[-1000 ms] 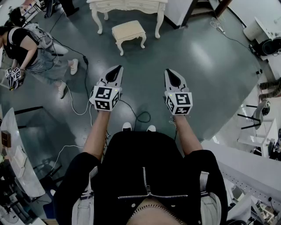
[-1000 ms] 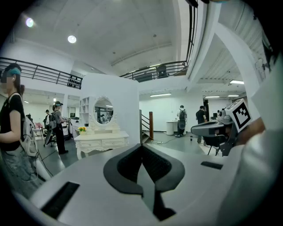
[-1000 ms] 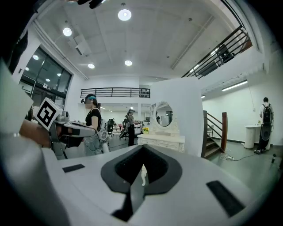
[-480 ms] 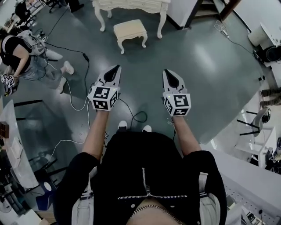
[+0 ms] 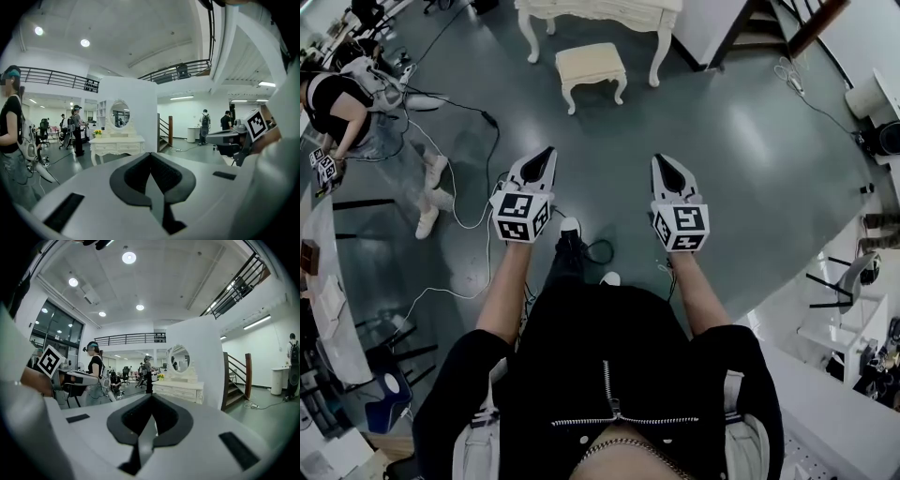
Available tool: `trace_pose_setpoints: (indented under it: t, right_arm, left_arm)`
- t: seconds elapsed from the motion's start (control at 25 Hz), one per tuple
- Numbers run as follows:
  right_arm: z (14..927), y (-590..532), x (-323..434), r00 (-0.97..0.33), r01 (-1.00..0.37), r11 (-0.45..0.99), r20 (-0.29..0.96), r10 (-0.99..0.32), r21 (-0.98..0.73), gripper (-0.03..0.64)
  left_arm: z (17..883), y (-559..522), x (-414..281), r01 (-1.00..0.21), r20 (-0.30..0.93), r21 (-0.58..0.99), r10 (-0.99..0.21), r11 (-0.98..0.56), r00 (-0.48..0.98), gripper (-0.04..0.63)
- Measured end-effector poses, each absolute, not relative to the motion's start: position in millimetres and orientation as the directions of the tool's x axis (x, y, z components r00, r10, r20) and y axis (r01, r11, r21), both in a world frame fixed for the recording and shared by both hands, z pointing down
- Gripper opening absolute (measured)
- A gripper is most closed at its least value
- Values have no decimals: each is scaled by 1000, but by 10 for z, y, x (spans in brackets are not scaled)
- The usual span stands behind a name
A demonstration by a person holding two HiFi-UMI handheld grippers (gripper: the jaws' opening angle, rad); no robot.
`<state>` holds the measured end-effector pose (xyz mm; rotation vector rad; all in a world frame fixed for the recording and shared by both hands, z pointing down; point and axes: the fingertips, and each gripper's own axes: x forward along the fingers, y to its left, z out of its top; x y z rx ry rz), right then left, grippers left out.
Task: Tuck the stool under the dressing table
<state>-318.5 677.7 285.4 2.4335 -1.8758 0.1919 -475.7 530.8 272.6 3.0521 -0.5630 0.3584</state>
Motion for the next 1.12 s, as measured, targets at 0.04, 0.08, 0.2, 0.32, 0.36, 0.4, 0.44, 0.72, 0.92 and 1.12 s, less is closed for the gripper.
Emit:
trace_pose_setpoints:
  t: [0.04, 0.08, 0.2, 0.32, 0.36, 0.4, 0.44, 0.72, 0.92, 1.12]
  right_arm:
    - [2868, 6709, -3164, 251, -966, -257, 137, -958, -27, 6]
    - [2886, 6636, -3139, 252, -966, -258, 138, -958, -29, 6]
    - [2933, 6418, -3024, 261, -962, -269, 147, -954, -37, 6]
    - [2912, 6164, -2874, 277, -958, -285, 159, -948, -30, 6]
    - [2895, 6052, -2816, 282, -957, -290, 162, -946, -26, 6]
    - [2876, 5929, -2759, 288, -955, -295, 164, -944, -22, 6]
    - [2855, 5796, -2704, 294, -954, -301, 164, -942, -19, 6]
    - [2700, 4844, -2421, 309, -950, -312, 157, -938, 8, 6]
    - [2667, 4417, -2293, 320, -947, -323, 153, -935, 11, 6]
    - [2724, 4161, -2043, 333, -942, -337, 171, -927, 7, 6]
  left_arm:
    - [2742, 5238, -4725, -353, 227, -23, -349, -935, 909, 21]
    - [2761, 5161, -4686, -352, 226, -22, -347, -936, 910, 21]
    - [2812, 4914, -4516, -341, 225, -20, -337, -940, 914, 21]
    - [2799, 4625, -4300, -319, 221, -17, -314, -948, 923, 21]
    - [2790, 4508, -4229, -310, 220, -19, -307, -950, 926, 21]
    - [2781, 4384, -4165, -301, 220, -22, -299, -953, 929, 21]
    - [2776, 4253, -4106, -292, 221, -26, -291, -956, 931, 21]
    - [2748, 3359, -3808, -248, 224, -47, -252, -968, 941, 21]
    - [2778, 2888, -3671, -237, 229, -40, -240, -971, 943, 21]
    - [2811, 2592, -3400, -225, 231, -26, -225, -974, 947, 21]
